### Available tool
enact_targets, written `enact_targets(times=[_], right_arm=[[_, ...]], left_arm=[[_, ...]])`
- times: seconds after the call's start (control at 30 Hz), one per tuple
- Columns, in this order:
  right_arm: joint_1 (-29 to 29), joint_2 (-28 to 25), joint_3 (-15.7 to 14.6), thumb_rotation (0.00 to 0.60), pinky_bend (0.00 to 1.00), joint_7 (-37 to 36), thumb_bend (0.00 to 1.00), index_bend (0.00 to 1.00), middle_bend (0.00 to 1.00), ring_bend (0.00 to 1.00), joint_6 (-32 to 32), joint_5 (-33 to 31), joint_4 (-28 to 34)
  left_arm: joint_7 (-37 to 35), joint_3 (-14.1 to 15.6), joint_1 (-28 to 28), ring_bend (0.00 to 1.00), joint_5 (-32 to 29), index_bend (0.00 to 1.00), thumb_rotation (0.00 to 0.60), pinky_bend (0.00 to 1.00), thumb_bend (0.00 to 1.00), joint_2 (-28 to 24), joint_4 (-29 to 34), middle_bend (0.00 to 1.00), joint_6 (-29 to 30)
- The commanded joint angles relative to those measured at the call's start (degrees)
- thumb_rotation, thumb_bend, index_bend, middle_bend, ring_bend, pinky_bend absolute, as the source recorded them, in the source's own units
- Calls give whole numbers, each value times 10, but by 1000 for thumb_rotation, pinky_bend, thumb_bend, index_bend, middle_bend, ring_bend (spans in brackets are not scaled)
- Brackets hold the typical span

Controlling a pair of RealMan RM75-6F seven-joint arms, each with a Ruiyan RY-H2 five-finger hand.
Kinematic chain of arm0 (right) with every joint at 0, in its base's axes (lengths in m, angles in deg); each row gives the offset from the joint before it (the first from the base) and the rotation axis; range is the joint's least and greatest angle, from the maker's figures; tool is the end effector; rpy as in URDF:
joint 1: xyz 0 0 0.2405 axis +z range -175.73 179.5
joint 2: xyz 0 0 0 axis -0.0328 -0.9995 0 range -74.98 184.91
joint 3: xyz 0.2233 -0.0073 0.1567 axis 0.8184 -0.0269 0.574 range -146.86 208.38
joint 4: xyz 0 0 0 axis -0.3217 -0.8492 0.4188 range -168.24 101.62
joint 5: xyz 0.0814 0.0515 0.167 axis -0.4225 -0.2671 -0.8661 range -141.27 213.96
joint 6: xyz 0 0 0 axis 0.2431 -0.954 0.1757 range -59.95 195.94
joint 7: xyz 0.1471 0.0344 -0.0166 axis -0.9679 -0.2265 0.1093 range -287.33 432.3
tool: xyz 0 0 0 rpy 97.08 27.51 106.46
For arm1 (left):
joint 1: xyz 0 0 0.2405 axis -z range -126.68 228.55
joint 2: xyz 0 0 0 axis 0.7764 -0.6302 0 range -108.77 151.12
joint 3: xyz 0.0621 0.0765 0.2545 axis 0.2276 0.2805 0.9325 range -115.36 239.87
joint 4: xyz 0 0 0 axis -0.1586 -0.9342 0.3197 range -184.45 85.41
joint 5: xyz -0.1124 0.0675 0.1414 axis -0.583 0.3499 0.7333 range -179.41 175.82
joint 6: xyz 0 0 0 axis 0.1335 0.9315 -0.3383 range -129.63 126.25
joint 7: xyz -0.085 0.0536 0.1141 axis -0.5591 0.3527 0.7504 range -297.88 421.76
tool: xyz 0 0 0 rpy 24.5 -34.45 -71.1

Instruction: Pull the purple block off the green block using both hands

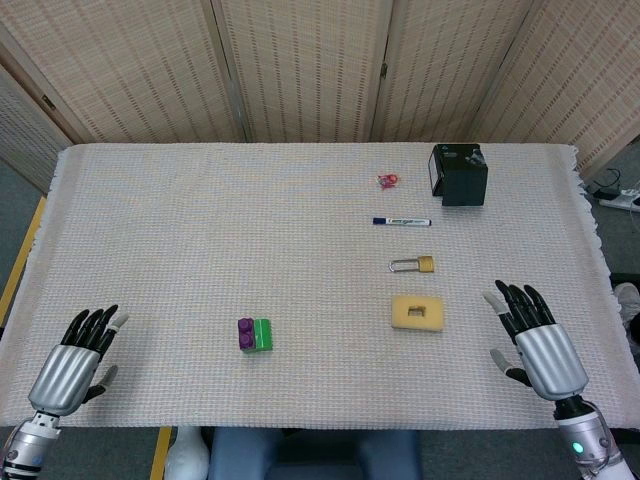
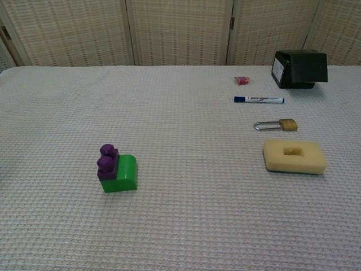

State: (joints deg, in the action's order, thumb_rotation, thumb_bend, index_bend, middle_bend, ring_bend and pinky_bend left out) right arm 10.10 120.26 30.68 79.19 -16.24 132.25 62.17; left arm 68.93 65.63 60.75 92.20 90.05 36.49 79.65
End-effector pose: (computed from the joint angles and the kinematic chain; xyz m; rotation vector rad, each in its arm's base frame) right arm -0.2772 -0.1917 0.1527 1.6186 -0.7919 0.9721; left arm -0.3114 0.1929 0.1312 -1.7006 -0.7756 -0.8149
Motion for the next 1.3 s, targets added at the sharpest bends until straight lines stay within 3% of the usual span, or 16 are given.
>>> enact_targets(times=[0.03,0.3,0.53,0.63,0.73,1.03,1.3], right_arm=[[-1,1,-1,600,0,0,366,0,0,0,-3,5,0],[-13,-7,-9,600,0,-11,366,0,0,0,-26,22,0],[-13,-8,-22,600,0,-25,367,0,0,0,-38,60,0],[-5,-2,-22,600,0,-27,366,0,0,0,-24,65,-3],[1,2,-23,600,0,-20,365,0,0,0,-12,66,-1],[2,4,-17,600,0,-22,366,0,0,0,-11,54,-2],[7,1,-16,600,0,-32,366,0,0,0,-4,49,-3]], left_arm=[[-2,0,1,0,1,16,600,0,443,1,-1,0,-1],[-50,16,18,0,56,44,600,0,443,12,-22,0,1],[-157,11,50,0,113,88,600,0,393,64,-51,0,35],[-221,11,72,0,82,101,600,0,380,70,-12,0,-14],[-240,5,95,0,39,104,600,0,375,57,40,0,-77],[-131,-42,123,0,-77,101,600,0,329,81,111,0,-156],[-107,-67,148,0,-122,121,600,0,299,136,91,0,-188]])
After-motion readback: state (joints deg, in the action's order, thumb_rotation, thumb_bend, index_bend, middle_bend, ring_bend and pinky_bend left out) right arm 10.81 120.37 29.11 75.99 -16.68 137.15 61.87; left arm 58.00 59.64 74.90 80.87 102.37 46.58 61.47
